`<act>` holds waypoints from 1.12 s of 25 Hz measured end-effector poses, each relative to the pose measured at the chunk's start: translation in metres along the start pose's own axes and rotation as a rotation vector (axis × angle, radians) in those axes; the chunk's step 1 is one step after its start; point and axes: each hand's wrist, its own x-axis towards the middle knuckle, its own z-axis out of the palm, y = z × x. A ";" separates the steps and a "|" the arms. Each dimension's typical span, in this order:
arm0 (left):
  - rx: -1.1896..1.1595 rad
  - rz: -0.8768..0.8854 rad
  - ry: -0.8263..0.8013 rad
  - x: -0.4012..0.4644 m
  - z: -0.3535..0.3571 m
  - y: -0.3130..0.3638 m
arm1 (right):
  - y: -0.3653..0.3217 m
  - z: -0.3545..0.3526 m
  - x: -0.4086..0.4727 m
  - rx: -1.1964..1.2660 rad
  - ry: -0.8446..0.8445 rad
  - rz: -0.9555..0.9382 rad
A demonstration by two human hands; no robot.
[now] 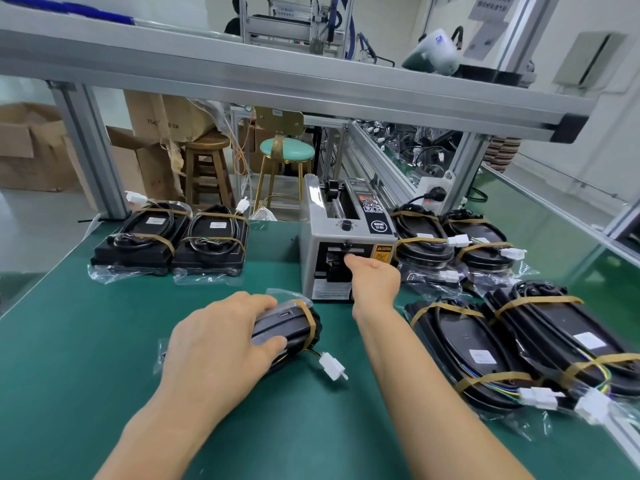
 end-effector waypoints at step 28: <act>-0.175 0.070 0.116 -0.017 0.003 0.002 | 0.003 -0.044 -0.115 -0.054 -0.623 -0.124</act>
